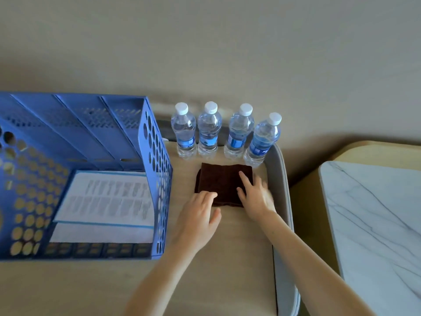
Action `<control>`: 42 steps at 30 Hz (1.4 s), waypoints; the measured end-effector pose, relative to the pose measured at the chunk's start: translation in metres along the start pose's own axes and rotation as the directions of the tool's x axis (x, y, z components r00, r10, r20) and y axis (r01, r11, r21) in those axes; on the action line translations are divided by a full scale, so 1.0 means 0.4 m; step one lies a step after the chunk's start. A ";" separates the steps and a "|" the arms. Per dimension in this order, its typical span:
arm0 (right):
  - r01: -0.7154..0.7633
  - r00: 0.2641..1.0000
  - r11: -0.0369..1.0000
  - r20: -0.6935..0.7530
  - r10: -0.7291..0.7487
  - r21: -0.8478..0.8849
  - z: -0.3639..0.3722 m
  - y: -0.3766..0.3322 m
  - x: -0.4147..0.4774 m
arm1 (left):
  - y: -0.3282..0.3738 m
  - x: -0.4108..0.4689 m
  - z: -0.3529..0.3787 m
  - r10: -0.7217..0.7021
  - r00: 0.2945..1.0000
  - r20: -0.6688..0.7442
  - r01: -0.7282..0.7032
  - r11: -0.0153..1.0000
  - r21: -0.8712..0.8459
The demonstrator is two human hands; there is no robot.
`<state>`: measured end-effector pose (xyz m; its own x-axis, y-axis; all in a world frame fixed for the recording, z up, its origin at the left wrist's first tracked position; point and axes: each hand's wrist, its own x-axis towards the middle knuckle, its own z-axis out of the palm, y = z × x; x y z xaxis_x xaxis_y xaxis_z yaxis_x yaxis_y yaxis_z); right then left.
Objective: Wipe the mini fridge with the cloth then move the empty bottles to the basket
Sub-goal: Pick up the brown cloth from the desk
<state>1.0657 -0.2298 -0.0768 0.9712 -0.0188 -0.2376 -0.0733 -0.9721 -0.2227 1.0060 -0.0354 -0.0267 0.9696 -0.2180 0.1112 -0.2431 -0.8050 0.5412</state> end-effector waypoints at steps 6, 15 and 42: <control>0.001 1.000 0.983 0.001 0.000 -0.184 0.052 -0.004 0.034 | -0.046 0.028 0.034 -0.045 0.998 0.033 0.045 0.999 0.003; -0.076 0.997 0.882 0.031 0.070 0.465 0.061 0.011 0.034 | -0.067 0.016 0.044 -0.072 0.996 0.046 0.072 0.997 0.010; 0.084 0.993 0.307 -0.106 0.058 0.948 -0.051 0.032 -0.396 | 0.093 -0.242 -0.070 -0.060 0.997 -0.047 0.059 0.998 -0.012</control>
<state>0.9154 -0.2442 -0.0227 0.9839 -0.1000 -0.1481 -0.1562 -0.0786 -0.9846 0.9038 -0.0287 0.0059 0.9827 -0.1430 0.1179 -0.1847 -0.8100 0.5566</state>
